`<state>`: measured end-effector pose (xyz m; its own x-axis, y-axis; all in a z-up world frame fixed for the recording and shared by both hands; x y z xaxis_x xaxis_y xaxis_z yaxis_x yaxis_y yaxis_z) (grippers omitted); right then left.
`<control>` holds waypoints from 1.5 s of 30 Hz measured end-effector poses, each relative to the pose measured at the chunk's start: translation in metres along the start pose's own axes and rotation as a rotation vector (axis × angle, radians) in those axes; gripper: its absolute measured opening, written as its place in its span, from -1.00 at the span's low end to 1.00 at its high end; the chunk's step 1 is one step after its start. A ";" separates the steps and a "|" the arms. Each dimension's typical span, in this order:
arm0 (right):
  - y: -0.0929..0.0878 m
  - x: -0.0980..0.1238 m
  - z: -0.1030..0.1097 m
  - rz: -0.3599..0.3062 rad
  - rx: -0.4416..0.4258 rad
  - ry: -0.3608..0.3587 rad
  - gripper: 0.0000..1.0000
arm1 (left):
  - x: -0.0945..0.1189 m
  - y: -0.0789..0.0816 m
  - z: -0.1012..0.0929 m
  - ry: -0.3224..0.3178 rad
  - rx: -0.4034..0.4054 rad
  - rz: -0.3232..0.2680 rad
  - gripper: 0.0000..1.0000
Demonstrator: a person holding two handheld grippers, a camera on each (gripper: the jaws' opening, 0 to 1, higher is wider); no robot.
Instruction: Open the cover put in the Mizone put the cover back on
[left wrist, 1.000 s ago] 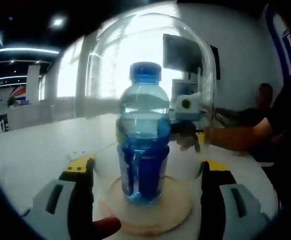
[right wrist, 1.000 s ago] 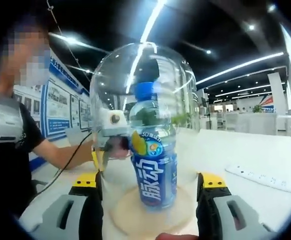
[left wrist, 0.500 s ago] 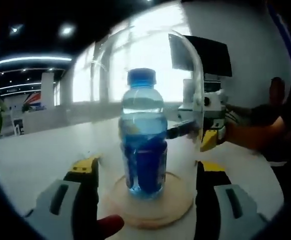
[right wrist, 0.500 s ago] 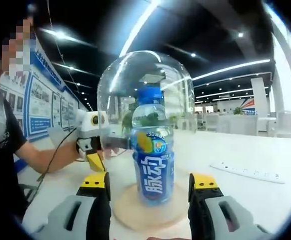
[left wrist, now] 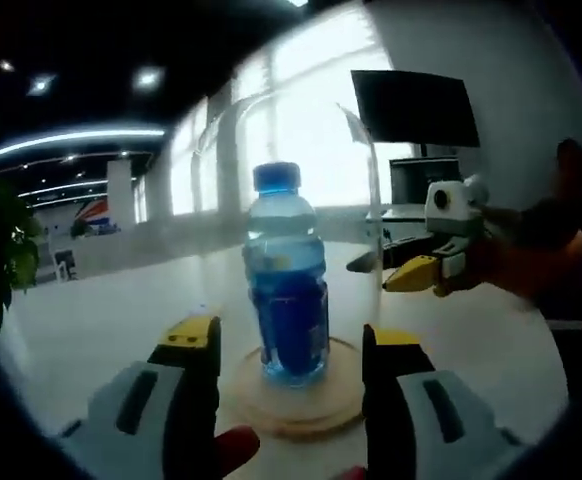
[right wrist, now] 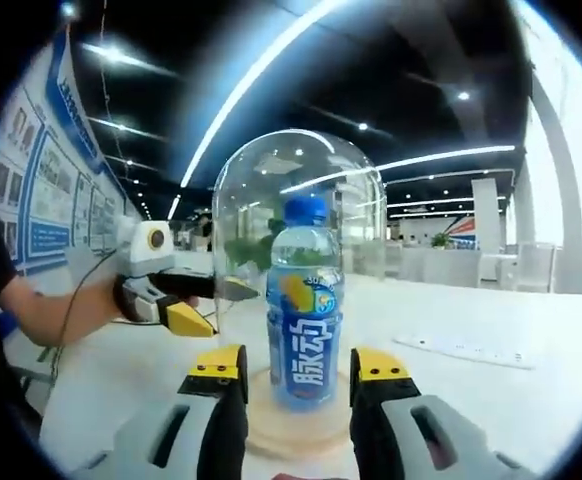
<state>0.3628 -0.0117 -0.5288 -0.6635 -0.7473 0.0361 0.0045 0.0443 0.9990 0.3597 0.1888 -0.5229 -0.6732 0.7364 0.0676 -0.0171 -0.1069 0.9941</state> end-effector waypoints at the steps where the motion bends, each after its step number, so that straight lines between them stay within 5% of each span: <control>1: 0.001 0.001 0.001 -0.001 0.007 -0.008 -0.44 | 0.000 0.000 -0.001 0.006 0.008 -0.002 -0.08; 15: 0.016 0.040 0.012 -0.045 0.031 -0.037 -0.49 | 0.021 0.000 -0.016 0.051 0.055 -0.049 -0.08; 29: -0.003 0.076 0.022 -0.036 0.033 -0.063 -0.60 | 0.063 0.000 -0.040 0.107 0.048 -0.114 -0.10; 45: -0.022 0.106 0.039 -0.050 -0.017 -0.103 -0.60 | 0.093 -0.043 -0.053 0.174 0.125 -0.101 -0.14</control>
<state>0.2631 -0.0663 -0.5480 -0.7368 -0.6760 -0.0155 -0.0186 -0.0028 0.9998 0.2583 0.2266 -0.5640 -0.7904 0.6115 -0.0372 -0.0060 0.0530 0.9986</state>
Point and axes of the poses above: the point that each gripper's makers call its tool centre point, and the gripper's own axes: x roughly backward along the fingers, z roughly to its left, y roughly out of its top, the point moved 6 cm from there along x, roughly backward along the fingers, and after that the axes turned 2 degrees about -y, right-handed, at the moved point
